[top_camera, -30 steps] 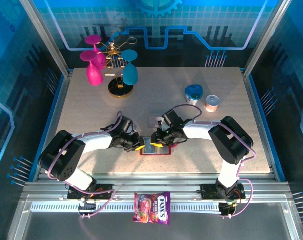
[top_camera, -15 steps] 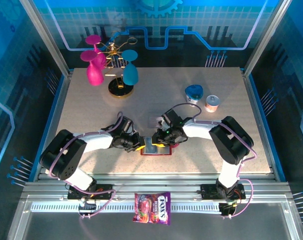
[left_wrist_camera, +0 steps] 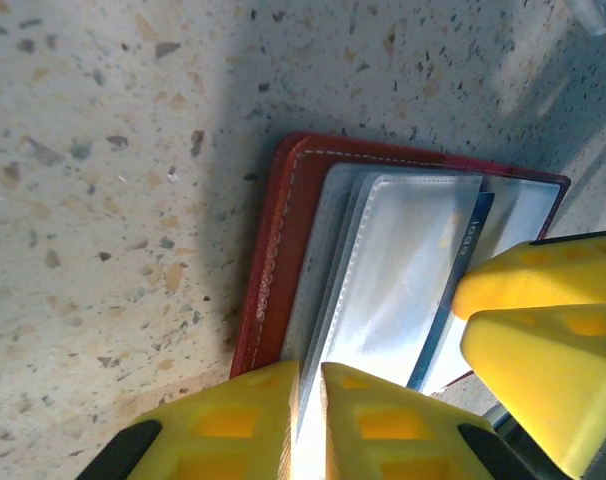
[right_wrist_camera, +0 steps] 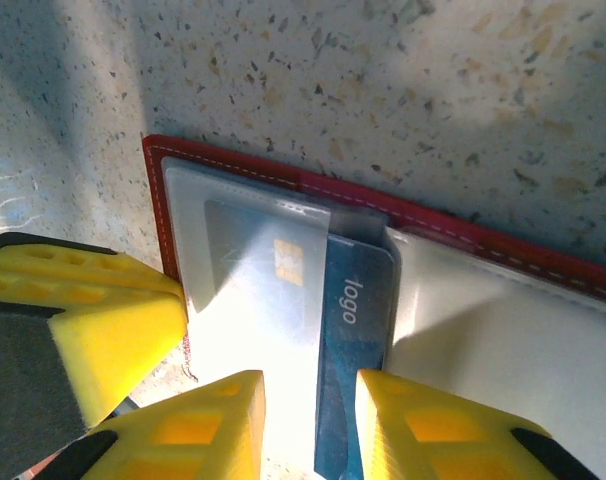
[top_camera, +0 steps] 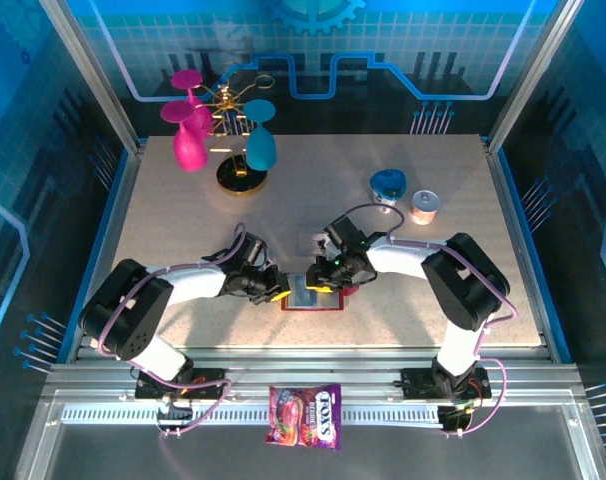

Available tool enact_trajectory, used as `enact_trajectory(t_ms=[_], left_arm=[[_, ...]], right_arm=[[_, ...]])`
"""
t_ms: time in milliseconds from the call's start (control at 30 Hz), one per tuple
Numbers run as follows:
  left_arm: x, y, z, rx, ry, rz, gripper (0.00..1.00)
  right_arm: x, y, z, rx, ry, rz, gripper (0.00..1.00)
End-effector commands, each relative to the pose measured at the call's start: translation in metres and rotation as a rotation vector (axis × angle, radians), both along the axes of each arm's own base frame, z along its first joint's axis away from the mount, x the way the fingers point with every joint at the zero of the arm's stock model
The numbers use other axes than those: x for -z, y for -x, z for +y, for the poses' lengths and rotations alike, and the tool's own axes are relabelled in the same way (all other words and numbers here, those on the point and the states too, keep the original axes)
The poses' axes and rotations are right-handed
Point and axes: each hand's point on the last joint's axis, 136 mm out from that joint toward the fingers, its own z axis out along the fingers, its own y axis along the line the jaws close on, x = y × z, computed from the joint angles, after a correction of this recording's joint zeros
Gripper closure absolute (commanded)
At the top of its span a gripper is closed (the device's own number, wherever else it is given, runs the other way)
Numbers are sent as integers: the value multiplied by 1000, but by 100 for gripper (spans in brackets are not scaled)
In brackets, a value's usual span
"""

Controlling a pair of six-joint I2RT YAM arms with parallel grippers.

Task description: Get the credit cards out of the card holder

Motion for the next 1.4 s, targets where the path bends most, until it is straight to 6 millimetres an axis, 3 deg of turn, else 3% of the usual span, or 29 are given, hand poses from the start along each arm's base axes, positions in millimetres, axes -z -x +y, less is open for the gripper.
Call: enact_trajectory(t_ms=[0,200,333,900,1367], left_arm=[[-15,-3,-1,4,13,-11,84],[-35,-12,-8,13,40,-46,85],[-38,-14,-13,30,51,-44,86],[3,-3,-15,48,23,40,88],[16,5,-9,45,-3,68,90]], right_arm=[[-12,-2,-5,7,-7,-20,69],[-14,-3,-10,24,-30,-23,69],[-13,-3,-14,38,-42,-20,69],[0,-2,-12,36,-72,17,70],[16,6,-11,36,-92,66,71]])
